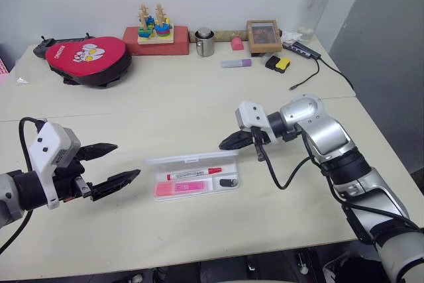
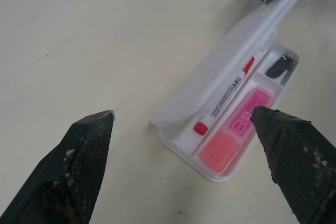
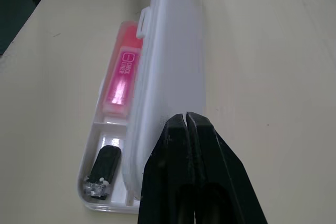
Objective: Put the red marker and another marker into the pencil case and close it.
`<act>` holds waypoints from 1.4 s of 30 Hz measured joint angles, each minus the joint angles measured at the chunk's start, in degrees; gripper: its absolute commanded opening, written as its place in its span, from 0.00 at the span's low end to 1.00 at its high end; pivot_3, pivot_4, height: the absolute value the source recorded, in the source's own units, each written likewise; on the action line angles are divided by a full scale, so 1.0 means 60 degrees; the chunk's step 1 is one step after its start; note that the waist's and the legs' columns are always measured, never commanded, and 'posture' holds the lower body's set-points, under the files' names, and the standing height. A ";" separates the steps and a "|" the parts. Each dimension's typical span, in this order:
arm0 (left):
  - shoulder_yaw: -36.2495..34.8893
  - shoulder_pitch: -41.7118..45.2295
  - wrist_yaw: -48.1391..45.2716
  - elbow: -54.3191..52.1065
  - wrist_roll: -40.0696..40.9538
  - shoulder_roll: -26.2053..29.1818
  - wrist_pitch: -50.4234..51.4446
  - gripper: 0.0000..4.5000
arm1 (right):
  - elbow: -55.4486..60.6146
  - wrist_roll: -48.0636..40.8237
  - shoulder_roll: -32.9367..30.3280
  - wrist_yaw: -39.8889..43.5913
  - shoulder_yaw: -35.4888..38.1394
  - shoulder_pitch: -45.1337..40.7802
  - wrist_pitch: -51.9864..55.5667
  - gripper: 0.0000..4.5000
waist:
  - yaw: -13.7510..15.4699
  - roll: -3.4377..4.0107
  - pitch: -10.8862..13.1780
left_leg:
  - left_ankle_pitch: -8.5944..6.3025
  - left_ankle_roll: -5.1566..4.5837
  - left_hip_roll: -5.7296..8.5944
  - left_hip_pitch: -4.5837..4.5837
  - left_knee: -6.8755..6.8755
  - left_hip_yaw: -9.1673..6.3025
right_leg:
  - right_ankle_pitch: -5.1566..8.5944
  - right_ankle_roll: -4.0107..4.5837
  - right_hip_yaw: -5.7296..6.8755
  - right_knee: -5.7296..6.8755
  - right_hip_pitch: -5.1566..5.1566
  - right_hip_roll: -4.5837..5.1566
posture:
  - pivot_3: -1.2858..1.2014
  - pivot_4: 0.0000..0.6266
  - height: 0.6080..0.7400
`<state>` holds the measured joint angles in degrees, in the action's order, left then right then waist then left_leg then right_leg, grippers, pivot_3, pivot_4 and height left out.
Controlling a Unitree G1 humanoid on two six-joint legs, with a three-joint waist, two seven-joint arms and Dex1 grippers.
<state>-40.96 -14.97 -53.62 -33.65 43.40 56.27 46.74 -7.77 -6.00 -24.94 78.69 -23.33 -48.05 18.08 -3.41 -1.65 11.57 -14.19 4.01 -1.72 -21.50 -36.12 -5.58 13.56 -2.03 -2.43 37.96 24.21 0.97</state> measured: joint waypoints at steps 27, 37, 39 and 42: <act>0.0308 0.0493 0.0042 0.0129 -0.0147 0.0059 -0.0009 1.00 | -0.0464 0.0561 0.0422 -0.0700 -0.0897 0.0781 -0.0247 0.01 | -0.0002 -0.0008 -0.0006 | 0.0000 0.0000 0.0000 0.0035 0.0000 0.0003 | 0.0000 0.0000 -0.0003 0.0004 -0.0026 0.0000 | 0.52 0.24 1.00; 0.0476 0.0548 0.0063 0.0132 -0.0157 0.0058 -0.0022 1.00 | -0.0277 0.0632 0.0443 -0.0820 -0.0993 0.0804 -0.0015 0.01 | -0.0010 -0.0010 -0.0007 | 0.0000 0.0000 -0.0002 0.0094 0.0006 0.0009 | 0.0031 0.0055 -0.0008 0.0006 -0.0074 0.0000 | 0.52 0.24 1.00; 0.0477 0.0547 0.0063 0.0132 -0.0159 0.0058 -0.0024 1.00 | -0.0220 0.0649 0.0490 -0.0830 -0.0997 0.0805 0.0107 0.01 | -0.0032 -0.0010 -0.0007 | 0.0000 0.0000 -0.0004 0.0096 0.0009 0.0009 | 0.0029 0.0053 -0.0007 0.0006 -0.0073 -0.0002 | 0.52 0.24 1.00; 0.0476 0.0541 0.0061 0.0132 -0.0162 0.0058 -0.0029 1.00 | -0.0176 0.0675 0.0633 -0.0842 -0.1010 0.0804 0.0229 0.01 | -0.0073 -0.0010 -0.0006 | 0.0000 0.0000 -0.0008 0.0097 0.0014 0.0009 | 0.0029 0.0052 -0.0006 0.0007 -0.0072 -0.0005 | 0.52 0.24 1.00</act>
<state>-38.11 -11.72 -53.25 -32.86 42.43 56.62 46.57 -8.82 -1.95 -21.14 73.64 -29.39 -43.23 19.45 -3.85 -1.71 11.53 -14.19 4.01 -1.77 -20.92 -36.03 -5.53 13.74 -1.72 -2.47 38.00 23.78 0.95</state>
